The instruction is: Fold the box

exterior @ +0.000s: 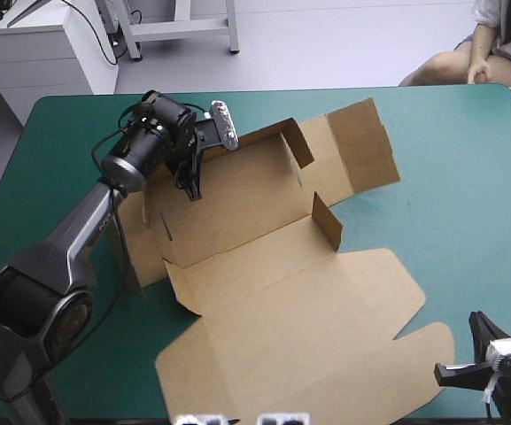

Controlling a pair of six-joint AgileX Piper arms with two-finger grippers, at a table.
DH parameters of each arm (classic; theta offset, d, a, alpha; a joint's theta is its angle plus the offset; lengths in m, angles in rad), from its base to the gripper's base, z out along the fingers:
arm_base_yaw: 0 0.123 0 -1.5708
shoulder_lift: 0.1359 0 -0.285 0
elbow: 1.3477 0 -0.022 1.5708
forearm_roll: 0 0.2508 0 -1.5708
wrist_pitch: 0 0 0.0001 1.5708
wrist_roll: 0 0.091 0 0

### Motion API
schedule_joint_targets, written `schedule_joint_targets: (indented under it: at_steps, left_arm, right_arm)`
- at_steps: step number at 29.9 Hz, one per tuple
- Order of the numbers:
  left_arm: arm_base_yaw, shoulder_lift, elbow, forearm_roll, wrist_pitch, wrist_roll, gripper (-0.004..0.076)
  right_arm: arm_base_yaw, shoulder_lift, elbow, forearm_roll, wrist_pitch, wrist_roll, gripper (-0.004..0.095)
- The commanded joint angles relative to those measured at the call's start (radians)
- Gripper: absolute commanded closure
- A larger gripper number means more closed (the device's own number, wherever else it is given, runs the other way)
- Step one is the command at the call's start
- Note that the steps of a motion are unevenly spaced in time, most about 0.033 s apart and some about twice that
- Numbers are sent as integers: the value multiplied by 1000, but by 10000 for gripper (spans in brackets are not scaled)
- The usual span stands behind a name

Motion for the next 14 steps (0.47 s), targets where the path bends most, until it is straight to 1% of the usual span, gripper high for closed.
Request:
schedule_joint_targets:
  at_steps: [1,4,8,12,14]
  left_arm:
    - [-9,-50,-35,140,-15,126,732]
    - [-9,-50,-35,111,-110,104,732]
    - [-38,-50,-35,99,-181,111,732]
    - [-110,-50,-35,202,-243,164,732]
    - [-146,-50,-35,290,-271,155,732]
  right_arm:
    - [-6,-1,-25,-2,-76,-1,928]
    - [-6,-1,-25,-2,-76,-1,928]
    - [-6,-1,-25,-2,-76,-1,928]
    - [-6,-1,-25,-2,-76,-1,928]
    - [-6,-1,-25,-2,-76,-1,928]
